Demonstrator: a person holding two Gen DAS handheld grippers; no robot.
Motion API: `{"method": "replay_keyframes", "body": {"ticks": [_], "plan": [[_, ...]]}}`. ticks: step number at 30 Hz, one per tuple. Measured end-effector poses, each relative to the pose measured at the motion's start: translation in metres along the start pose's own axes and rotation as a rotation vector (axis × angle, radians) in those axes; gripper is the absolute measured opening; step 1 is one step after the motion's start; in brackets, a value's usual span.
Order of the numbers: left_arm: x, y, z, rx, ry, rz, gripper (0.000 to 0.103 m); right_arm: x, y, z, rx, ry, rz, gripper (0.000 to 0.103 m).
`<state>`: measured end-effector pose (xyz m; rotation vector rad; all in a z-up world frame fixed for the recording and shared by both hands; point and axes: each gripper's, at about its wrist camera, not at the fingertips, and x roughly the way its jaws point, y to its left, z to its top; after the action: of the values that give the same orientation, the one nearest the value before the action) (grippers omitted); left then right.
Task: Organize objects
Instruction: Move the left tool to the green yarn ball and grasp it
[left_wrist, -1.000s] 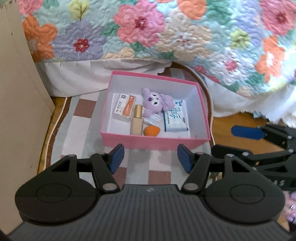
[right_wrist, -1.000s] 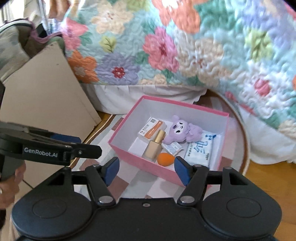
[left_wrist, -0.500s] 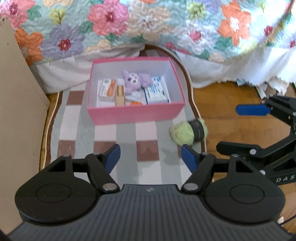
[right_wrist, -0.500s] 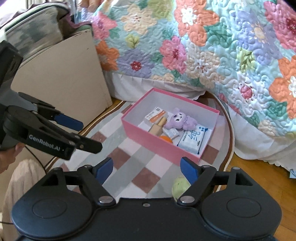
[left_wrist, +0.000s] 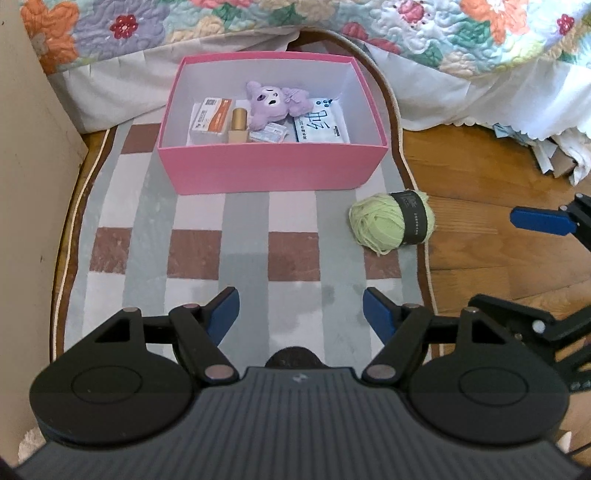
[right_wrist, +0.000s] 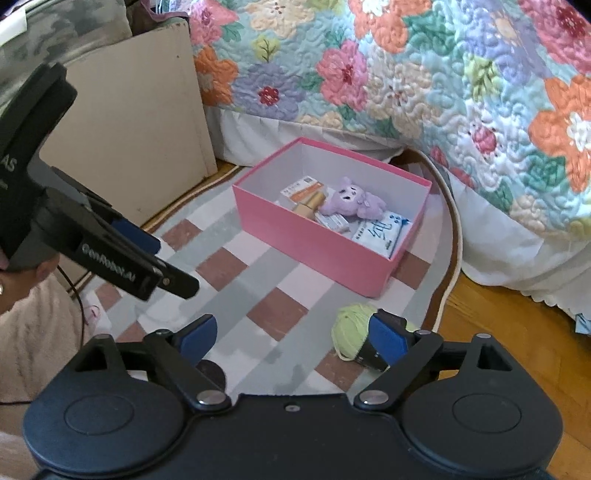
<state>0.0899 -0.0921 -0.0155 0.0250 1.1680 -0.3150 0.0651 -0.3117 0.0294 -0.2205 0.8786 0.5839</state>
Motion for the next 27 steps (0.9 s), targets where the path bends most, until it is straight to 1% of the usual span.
{"method": "replay_keyframes", "body": {"ticks": [4,7,8,9,11,14,16,17,19,21,25,26,27], "plan": [[0.011,-0.009,0.004,0.006,-0.016,-0.012,0.073,0.013,-0.016,-0.014,-0.004,-0.040,-0.002,0.092],[0.021,-0.018,0.008,0.013,-0.063,-0.012,0.075,0.025,-0.030,-0.028,-0.011,-0.091,-0.003,0.092],[0.024,-0.024,0.008,0.037,-0.085,-0.023,0.075,0.030,-0.035,-0.032,-0.008,-0.105,-0.003,0.092],[0.028,-0.028,0.009,0.055,-0.092,-0.050,0.075,0.037,-0.040,-0.037,0.005,-0.118,-0.008,0.092],[0.038,-0.035,0.010,0.043,-0.086,-0.080,0.075,0.053,-0.049,-0.047,0.047,-0.135,-0.045,0.092],[0.052,-0.050,0.011,0.093,-0.124,-0.047,0.075,0.075,-0.063,-0.062,0.096,-0.137,-0.059,0.092],[0.064,-0.057,0.012,0.114,-0.145,-0.030,0.075,0.087,-0.070,-0.070,0.090,-0.140,-0.078,0.092],[0.072,-0.060,0.013,0.118,-0.150,-0.034,0.075,0.093,-0.073,-0.074,0.076,-0.144,-0.098,0.092],[0.089,-0.062,0.017,0.100,-0.142,-0.040,0.075,0.104,-0.076,-0.079,0.035,-0.161,-0.124,0.092],[0.109,-0.062,0.022,0.063,-0.126,-0.053,0.075,0.114,-0.080,-0.084,0.013,-0.171,-0.132,0.092],[0.143,-0.059,0.028,-0.006,-0.140,-0.127,0.075,0.139,-0.087,-0.089,-0.013,-0.148,-0.145,0.092],[0.151,-0.058,0.030,-0.023,-0.134,-0.148,0.073,0.144,-0.090,-0.090,-0.003,-0.143,-0.141,0.092],[0.160,-0.057,0.033,-0.023,-0.102,-0.188,0.072,0.148,-0.093,-0.091,0.013,-0.139,-0.132,0.092]]}}
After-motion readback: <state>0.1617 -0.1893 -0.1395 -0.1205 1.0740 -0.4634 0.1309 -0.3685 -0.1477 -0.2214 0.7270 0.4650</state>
